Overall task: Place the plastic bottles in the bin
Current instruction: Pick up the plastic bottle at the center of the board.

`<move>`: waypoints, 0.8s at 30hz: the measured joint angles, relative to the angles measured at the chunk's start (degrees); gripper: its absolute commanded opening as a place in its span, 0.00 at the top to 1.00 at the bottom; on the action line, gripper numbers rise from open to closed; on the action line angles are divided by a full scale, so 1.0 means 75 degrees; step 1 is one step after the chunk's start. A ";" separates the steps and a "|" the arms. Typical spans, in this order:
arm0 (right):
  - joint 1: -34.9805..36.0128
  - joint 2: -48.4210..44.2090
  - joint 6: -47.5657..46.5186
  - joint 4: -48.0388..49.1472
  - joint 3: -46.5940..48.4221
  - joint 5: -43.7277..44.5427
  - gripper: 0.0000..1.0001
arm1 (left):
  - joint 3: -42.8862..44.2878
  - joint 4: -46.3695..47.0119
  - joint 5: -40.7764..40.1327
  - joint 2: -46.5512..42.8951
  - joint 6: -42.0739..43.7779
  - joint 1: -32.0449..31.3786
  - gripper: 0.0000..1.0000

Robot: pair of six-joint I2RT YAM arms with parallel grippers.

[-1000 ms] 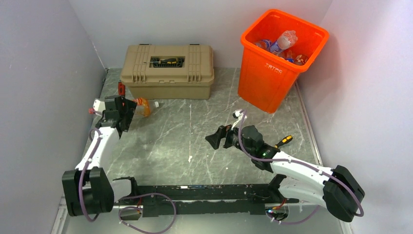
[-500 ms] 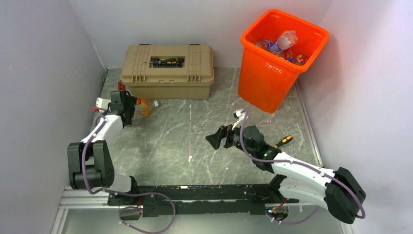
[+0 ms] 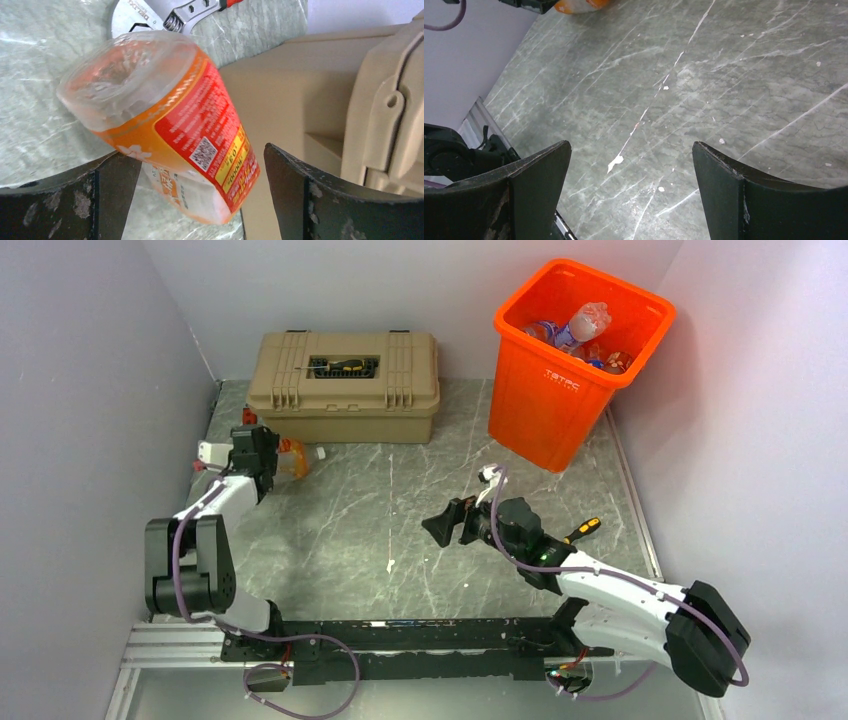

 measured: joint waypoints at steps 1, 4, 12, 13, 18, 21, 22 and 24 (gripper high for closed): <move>0.0000 0.0012 0.0000 0.0000 0.0000 0.0000 0.04 | 0.0102 0.0058 -0.0006 0.0157 -0.0020 0.0000 0.08; 0.0000 -0.0003 -0.0009 -0.0076 0.0000 0.0003 0.04 | 0.0239 0.0216 -0.0041 0.0586 -0.0050 0.0000 0.14; 0.0000 -0.0338 -0.0108 -0.0449 0.0000 0.0087 0.04 | 0.0207 0.1131 -0.0009 0.0895 -0.0017 -0.0023 0.56; 0.0000 -0.0347 -0.0111 -0.0452 0.0000 0.0093 0.04 | 0.0131 0.1338 0.0029 0.0866 0.0038 -0.0023 0.61; 0.0000 -0.0350 -0.0111 -0.0525 0.0000 0.0093 0.04 | -0.0382 0.1649 0.0248 0.0434 0.0306 -0.0023 0.88; 0.0000 -0.0347 -0.0111 -0.0574 0.0003 0.0090 0.04 | -0.0705 0.1716 0.0382 0.0087 0.0405 -0.0006 0.98; 0.0000 -0.0347 -0.0108 -0.0589 0.0009 0.0087 0.05 | -0.0810 0.1647 0.0431 -0.0079 0.0458 -0.0006 1.00; 0.0000 -0.0347 -0.0108 -0.0600 0.0017 0.0085 0.05 | -0.1026 0.1463 0.0519 -0.0437 0.0609 -0.0006 1.00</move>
